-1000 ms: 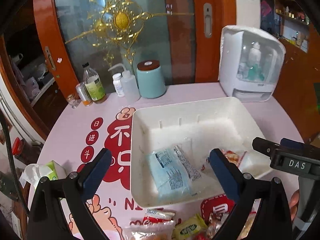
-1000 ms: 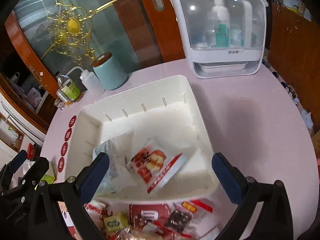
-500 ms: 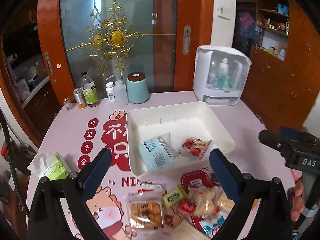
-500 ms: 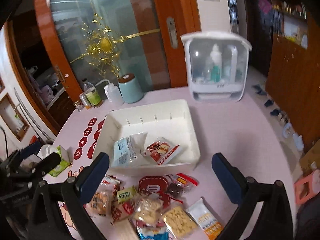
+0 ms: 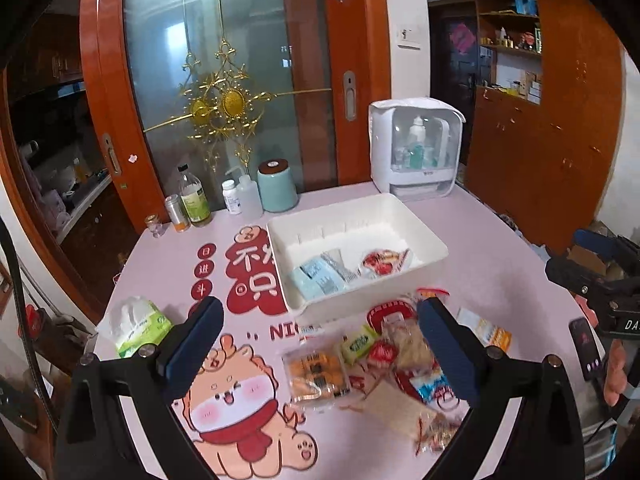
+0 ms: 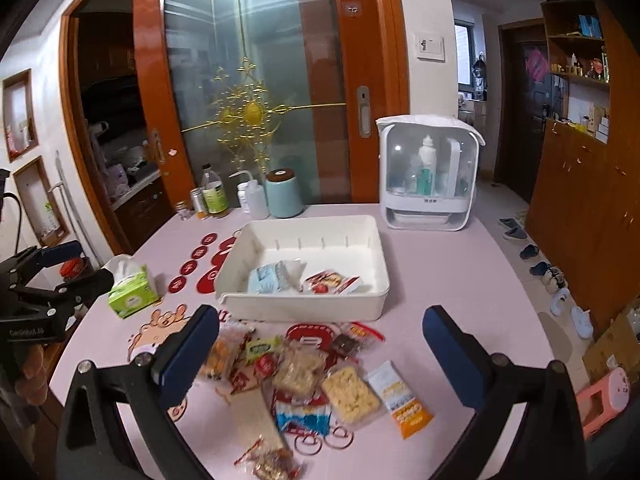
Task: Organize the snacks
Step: 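Move both grippers back toward the remaining snacks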
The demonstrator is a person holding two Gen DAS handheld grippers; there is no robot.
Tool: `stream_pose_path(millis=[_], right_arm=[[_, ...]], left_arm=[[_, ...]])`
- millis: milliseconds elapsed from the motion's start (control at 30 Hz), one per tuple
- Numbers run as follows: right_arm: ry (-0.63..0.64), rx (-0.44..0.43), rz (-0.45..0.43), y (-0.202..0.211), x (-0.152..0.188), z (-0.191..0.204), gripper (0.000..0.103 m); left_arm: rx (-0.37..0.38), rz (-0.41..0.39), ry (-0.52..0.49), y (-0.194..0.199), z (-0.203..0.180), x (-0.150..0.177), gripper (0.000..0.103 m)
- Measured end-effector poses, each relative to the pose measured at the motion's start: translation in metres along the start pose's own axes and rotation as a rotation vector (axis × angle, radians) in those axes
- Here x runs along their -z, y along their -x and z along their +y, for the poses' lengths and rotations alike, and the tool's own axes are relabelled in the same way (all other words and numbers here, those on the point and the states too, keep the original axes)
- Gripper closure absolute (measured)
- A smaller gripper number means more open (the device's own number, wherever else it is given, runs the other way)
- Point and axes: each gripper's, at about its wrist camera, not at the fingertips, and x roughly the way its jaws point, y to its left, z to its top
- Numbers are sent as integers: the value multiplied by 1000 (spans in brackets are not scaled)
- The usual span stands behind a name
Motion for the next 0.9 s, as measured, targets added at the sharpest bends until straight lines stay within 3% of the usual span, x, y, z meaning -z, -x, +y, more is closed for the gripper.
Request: stream_pose_path(millis=[167, 433, 700, 900], right_arm=[[26, -30, 53, -5, 20, 11, 13], [80, -107, 234, -55, 73, 38, 22], [64, -195, 468, -116, 142, 52, 27], [35, -226, 595, -151, 168, 55, 27]], left_arm=[[27, -9, -19, 11, -5, 21, 5], [-3, 9, -67, -8, -13, 44, 5], [-16, 132, -31, -67, 4, 67, 5], [-53, 261, 78, -129, 29, 88, 5]])
